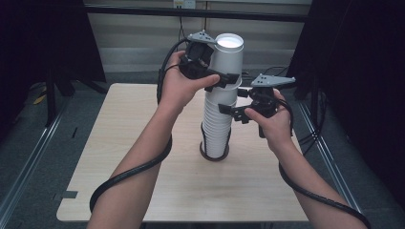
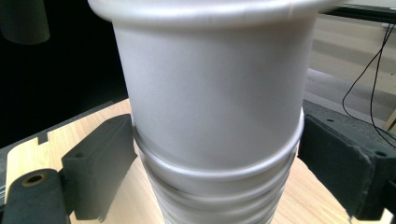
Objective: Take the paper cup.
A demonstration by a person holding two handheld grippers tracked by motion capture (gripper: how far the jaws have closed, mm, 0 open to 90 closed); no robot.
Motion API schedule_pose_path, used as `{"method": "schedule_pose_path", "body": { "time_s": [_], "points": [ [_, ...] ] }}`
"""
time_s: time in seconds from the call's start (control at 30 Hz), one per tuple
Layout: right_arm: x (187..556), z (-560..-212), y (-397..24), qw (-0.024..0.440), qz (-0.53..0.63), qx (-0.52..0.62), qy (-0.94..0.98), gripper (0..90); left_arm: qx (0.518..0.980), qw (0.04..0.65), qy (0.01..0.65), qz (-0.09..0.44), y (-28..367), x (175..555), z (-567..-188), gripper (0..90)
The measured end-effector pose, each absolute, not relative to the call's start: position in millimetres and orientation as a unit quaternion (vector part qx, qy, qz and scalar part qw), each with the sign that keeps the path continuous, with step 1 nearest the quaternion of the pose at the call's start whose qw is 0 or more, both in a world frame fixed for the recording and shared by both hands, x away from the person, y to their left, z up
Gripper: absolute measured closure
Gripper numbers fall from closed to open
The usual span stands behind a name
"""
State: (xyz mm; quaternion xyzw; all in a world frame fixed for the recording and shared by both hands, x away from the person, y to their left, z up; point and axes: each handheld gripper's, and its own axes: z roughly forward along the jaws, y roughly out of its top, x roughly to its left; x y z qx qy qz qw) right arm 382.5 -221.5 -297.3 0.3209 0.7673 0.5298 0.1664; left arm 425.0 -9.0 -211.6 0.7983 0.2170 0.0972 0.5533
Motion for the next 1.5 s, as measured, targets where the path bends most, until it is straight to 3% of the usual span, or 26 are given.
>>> {"method": "schedule_pose_path", "body": {
  "time_s": [1.5],
  "points": [
    [380,-300,-224,0.164,0.522,0.315,0.776,12.4,0.768,0.598,0.206,0.100,11,414,-172,15.0]
  ]
}}
